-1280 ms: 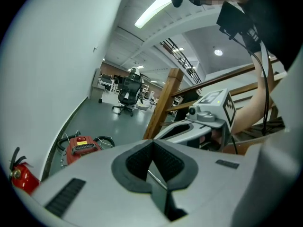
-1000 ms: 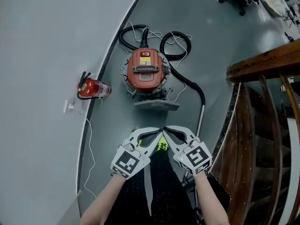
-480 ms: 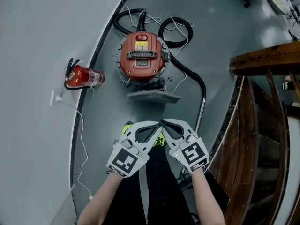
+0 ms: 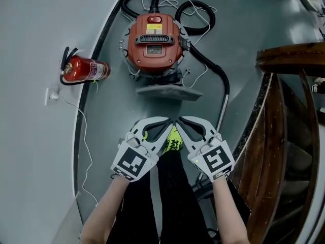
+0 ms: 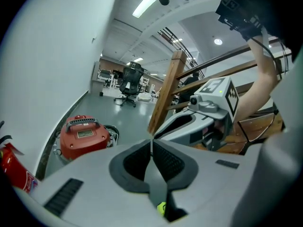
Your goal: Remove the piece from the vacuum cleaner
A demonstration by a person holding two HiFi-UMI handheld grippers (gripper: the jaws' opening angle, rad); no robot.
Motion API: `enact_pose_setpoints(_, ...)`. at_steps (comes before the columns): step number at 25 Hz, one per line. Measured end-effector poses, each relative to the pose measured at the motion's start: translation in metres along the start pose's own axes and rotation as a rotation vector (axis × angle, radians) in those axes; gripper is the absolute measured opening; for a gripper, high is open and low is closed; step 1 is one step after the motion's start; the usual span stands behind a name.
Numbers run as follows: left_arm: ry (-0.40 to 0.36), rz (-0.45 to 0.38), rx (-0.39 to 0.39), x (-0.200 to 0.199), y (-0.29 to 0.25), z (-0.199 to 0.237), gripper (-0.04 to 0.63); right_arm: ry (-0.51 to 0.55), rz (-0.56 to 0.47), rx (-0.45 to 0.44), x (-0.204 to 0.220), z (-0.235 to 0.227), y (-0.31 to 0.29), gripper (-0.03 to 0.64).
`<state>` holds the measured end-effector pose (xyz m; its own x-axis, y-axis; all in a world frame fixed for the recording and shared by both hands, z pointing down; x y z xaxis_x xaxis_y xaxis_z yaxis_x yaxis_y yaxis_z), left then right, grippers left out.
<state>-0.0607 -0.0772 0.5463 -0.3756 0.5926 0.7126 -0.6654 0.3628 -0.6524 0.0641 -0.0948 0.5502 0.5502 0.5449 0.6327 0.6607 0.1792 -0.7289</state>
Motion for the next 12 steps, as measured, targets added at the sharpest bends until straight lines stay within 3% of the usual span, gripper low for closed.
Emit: enact_pose_setpoints(12, -0.008, 0.066, -0.022, 0.03, -0.041, 0.033, 0.114, -0.025, 0.078, -0.008, 0.024, -0.027, -0.04, 0.094)
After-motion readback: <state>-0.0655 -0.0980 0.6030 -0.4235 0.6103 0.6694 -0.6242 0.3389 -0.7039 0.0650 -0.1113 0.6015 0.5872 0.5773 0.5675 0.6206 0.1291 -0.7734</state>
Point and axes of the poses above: the fingertips, and each gripper's own axes: y backward along the fingers, z to its left, x out of its underside, the point moved 8 cm from there along y, backward along the fingers, and after that the axes turned 14 degrees about z, right-handed, at the moved point
